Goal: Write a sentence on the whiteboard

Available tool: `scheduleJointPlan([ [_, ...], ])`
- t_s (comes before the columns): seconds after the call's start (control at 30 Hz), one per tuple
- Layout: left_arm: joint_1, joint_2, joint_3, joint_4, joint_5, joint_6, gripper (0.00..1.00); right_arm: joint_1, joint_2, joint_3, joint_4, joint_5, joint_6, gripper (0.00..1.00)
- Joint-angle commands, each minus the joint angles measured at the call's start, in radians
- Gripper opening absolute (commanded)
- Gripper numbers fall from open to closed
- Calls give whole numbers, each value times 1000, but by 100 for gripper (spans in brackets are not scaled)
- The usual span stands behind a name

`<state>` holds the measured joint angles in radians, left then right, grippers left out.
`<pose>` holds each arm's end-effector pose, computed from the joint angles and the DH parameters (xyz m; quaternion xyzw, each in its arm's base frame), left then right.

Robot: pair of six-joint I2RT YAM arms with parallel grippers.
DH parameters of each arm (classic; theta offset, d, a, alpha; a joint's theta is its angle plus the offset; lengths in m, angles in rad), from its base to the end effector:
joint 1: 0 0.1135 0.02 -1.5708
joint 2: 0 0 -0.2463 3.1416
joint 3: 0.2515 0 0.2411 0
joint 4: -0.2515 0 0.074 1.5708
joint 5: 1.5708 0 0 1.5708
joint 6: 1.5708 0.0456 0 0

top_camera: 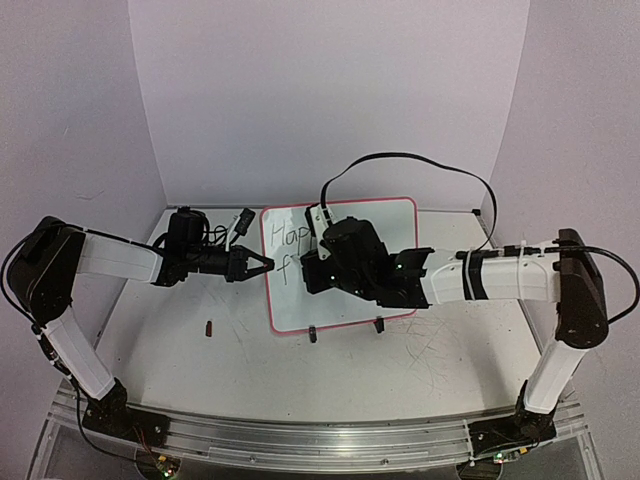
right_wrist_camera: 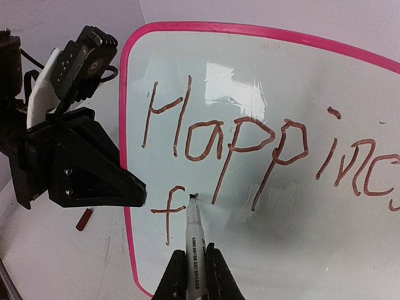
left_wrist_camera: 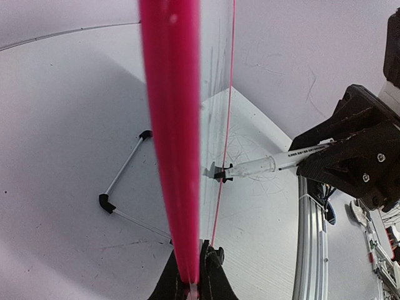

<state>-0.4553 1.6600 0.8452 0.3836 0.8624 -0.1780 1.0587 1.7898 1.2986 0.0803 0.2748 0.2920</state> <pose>0.2901 -0.1806 0.1867 0.3290 0.7264 -0.4870 0.3561 0.2145 0.3564 0.2496 -0.2403 0.7965 0.2499 0.4953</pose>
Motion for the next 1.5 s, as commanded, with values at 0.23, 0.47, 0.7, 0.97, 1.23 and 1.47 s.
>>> scheduleJointPlan([
  [0.23, -5, 22, 30, -58, -100, 51, 0, 1, -20, 27, -18, 35, 15, 0],
  [0.47, -5, 15, 25, -60, -103, 52, 0, 0, -62, -28, 52, -17, 21, 0],
  [0.7, -5, 21, 28, -60, -103, 54, 0, 0, -60, -53, 50, -3, 44, 0],
  [0.97, -5, 18, 27, -61, -102, 53, 0, 1, -30, -25, 36, 19, 30, 0],
  [1.23, -5, 18, 28, -63, -103, 54, 0, 0, -38, -38, 9, 18, 42, 0],
  [1.47, -5, 19, 28, -63, -103, 55, 0, 5, -44, -63, 2, 4, 61, 0],
])
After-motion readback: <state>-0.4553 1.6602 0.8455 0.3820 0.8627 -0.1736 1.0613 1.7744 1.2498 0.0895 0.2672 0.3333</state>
